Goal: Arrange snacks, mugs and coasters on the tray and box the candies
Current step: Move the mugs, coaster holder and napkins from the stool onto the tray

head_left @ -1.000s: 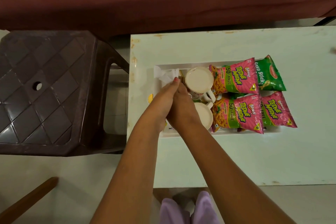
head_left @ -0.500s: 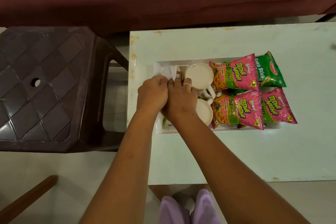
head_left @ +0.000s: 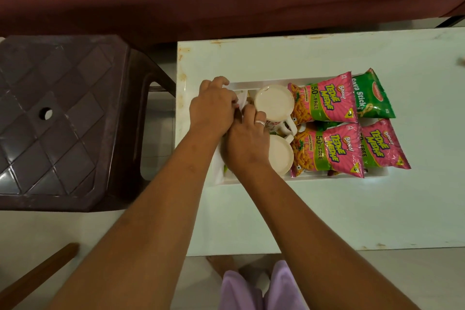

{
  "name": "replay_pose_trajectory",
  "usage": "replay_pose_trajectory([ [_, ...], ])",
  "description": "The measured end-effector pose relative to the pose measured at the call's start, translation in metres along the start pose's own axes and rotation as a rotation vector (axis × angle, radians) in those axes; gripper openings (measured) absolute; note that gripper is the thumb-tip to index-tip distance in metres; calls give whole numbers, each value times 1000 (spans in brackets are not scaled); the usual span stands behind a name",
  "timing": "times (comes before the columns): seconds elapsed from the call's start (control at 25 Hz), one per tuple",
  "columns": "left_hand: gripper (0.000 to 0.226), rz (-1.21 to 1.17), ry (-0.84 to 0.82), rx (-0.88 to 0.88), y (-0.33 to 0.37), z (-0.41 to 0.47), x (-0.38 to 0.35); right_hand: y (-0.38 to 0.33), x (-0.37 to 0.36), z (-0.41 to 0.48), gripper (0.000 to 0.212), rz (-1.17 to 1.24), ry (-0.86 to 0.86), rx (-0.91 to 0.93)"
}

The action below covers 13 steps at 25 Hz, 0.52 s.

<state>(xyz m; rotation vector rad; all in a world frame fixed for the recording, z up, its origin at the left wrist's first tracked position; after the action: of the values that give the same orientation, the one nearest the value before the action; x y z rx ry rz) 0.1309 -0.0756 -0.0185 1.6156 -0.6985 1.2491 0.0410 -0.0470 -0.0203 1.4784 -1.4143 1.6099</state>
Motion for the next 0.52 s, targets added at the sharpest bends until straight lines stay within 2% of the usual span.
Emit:
replay_pose_trajectory([
  [0.12,29,41,65,-57,7,7,-2,4,-5,1,59,-93,-35,46],
  [0.24,29,1,34,58,6,4,-10,7,-11,3,63,-202,-94,110],
  [0.32,19,-267,-2,224,-1,-3,-13,7,-15,4,63,-251,-136,136],
  [0.44,20,-823,-20,549,-16,-22,-14,5,-15,8,64,-239,-194,126],
  [0.52,17,-968,50,740,-28,-42,-15,3,-8,9,61,-154,-162,119],
])
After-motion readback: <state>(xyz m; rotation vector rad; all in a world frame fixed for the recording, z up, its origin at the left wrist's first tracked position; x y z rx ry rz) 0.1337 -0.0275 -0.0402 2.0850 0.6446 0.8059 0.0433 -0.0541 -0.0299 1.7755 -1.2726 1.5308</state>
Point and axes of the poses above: each hand's wrist, its own z-axis towards the middle knuckle, its own x-axis out of the back of the hand, y = z × x, the point moved 2 cm from there along z, towards the middle knuckle, and after that the axes turned 6 degrees about y, right-handed, at the moved point
